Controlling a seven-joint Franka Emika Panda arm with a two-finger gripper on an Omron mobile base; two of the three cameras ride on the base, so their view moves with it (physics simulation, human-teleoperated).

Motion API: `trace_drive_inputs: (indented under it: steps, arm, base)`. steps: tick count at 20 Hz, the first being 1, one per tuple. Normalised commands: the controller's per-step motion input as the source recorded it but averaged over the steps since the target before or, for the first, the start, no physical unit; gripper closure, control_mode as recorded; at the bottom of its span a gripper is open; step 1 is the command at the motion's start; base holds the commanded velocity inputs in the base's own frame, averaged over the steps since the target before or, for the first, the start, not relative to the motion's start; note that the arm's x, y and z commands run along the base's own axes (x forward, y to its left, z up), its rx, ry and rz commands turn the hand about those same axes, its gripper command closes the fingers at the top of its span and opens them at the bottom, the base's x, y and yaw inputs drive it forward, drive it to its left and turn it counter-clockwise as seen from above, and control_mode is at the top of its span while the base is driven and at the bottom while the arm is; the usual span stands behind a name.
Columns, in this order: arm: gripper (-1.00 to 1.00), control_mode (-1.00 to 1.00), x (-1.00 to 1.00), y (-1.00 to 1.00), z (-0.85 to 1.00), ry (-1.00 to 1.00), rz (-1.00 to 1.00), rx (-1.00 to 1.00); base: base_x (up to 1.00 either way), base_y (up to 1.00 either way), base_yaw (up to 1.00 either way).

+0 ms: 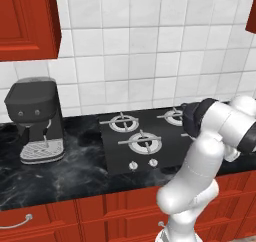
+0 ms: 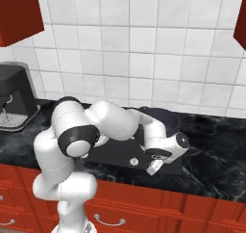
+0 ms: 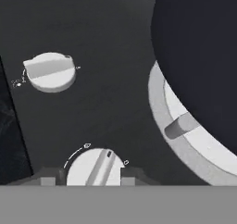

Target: Turn on the front right burner of the stove.

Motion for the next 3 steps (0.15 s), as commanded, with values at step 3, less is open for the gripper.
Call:
trace_drive_inputs:
  steps: [3]
  arm:
    - [1.0,-1.0,-0.02,0.0,-0.22,-0.22,0.39,-0.08]
  base:
    - [0.0,0.0,0.0]
